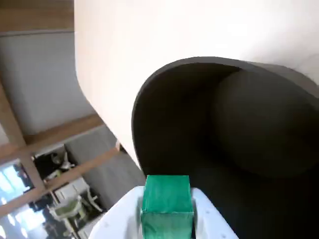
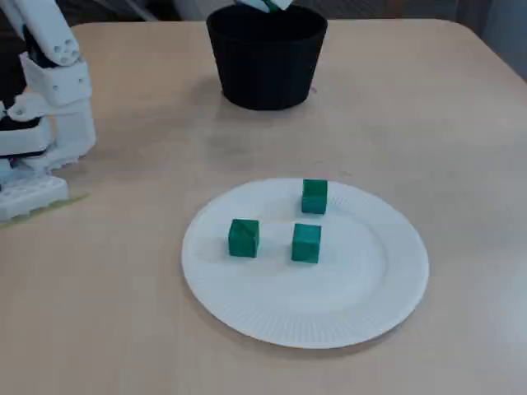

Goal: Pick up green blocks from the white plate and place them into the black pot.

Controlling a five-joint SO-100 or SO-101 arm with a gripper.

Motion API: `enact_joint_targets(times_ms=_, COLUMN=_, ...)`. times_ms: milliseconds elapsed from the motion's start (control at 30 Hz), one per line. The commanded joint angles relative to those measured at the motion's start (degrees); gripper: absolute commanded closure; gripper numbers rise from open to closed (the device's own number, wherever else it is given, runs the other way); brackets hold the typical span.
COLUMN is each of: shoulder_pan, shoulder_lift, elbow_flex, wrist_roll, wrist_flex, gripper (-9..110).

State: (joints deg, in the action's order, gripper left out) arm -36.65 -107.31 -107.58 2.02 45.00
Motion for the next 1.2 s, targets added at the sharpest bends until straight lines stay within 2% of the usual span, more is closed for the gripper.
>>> enact_joint_targets(times_ms=0, shoulder_pan=-0.4, shoulder_lift=-0.3, elbow_flex=0.4, wrist_roll=-1.5, wrist_flex=1.8, gripper=68)
enact_joint_targets(times_ms=200, shoulder_pan=0.9, shoulder_lift=-1.4, elbow_flex=1.1, wrist_roll=-3.6, wrist_flex=5.1, gripper=62)
enact_joint_targets(times_ms=267, shoulder_pan=2.6, shoulder_lift=-3.2, elbow_flex=1.6, wrist_roll=-3.5, wrist_flex=7.4, gripper=72)
enact_joint_targets(times_ms=367, shoulder_pan=8.2, shoulder_lift=-9.2, elbow_flex=2.0, wrist_roll=-2.5, wrist_flex=12.8, gripper=104)
enact_joint_targets(times_ms=567, shoulder_pan=27.3, shoulder_lift=-17.8, elbow_flex=2.1, wrist_roll=-4.5, wrist_flex=27.4, gripper=104)
enact_joint_targets(times_ms=700, shoulder_pan=37.6, shoulder_lift=-16.8, elbow_flex=1.5, wrist_roll=-9.6, wrist_flex=31.4, gripper=104)
enact_joint_targets(times_ms=833, shoulder_pan=42.7, shoulder_lift=-12.9, elbow_flex=1.3, wrist_roll=-12.6, wrist_flex=31.5, gripper=104)
enact_joint_targets(times_ms=1000, shoulder_pan=46.2, shoulder_lift=-7.6, elbow_flex=1.8, wrist_roll=-8.6, wrist_flex=28.4, gripper=104)
enact_joint_targets(times_ms=1167, shoulder_pan=48.6, shoulder_lift=2.7, elbow_flex=5.0, wrist_roll=-9.0, wrist_flex=25.5, gripper=104)
